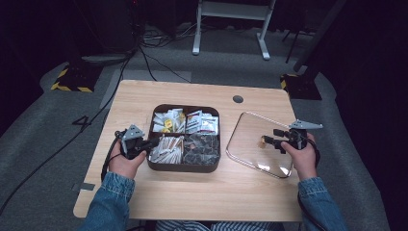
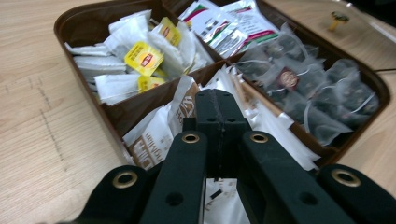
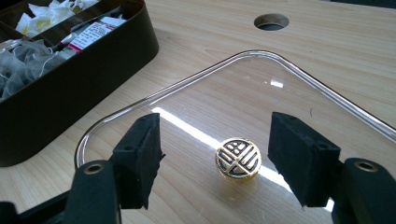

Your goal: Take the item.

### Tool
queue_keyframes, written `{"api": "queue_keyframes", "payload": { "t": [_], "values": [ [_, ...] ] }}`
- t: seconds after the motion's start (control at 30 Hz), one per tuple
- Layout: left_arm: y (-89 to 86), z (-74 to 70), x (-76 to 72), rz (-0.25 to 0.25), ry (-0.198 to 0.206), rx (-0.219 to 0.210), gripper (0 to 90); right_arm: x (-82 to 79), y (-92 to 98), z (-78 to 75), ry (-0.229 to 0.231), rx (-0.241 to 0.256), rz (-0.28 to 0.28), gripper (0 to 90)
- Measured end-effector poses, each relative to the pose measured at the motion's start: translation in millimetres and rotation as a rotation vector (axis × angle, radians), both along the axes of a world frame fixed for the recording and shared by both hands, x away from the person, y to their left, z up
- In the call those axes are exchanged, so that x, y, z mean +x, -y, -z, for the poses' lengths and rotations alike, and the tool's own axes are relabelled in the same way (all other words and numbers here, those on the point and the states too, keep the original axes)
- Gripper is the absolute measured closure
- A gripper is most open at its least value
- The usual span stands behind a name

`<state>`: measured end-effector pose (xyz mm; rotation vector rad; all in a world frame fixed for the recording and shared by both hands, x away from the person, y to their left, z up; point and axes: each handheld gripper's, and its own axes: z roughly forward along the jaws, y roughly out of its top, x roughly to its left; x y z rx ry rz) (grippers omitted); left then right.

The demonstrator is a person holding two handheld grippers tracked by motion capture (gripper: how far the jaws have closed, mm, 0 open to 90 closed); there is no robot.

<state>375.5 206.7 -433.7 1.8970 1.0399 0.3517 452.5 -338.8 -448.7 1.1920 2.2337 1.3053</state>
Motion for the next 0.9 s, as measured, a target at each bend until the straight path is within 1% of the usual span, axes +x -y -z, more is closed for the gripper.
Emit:
{"api": "queue_keyframes", "payload": {
  "t": [0.17, 0.33, 0.37, 0.63, 0.67, 0.9],
  "values": [
    [1.1, -6.8, -7.4, 0.024, 0.007, -0.037, 90.0, 1.7, -0.1, -0.2, 0.001, 0.012, 0.000, 35.6],
    [4.2, -13.8, -13.7, 0.052, 0.024, -0.069, 90.0, 2.2, -2.5, 0.0, -0.003, 0.012, -0.009, 35.5],
    [5.1, -14.6, -14.9, 0.057, 0.022, -0.075, 90.0, 2.5, -2.6, -0.2, -0.002, 0.012, -0.011, 35.5],
    [16.8, -24.2, -23.5, 0.126, 0.038, -0.101, 90.0, 3.1, -2.5, -0.2, -0.001, 0.012, -0.012, 35.4],
    [19.2, -25.0, -24.9, 0.130, 0.040, -0.108, 90.0, 3.2, -2.3, -0.1, -0.002, 0.013, -0.012, 35.4],
    [37.1, -30.1, -34.3, 0.207, 0.047, -0.116, 90.0, 3.3, -1.6, 0.8, -0.009, 0.020, -0.008, 35.4]
  ]
}}
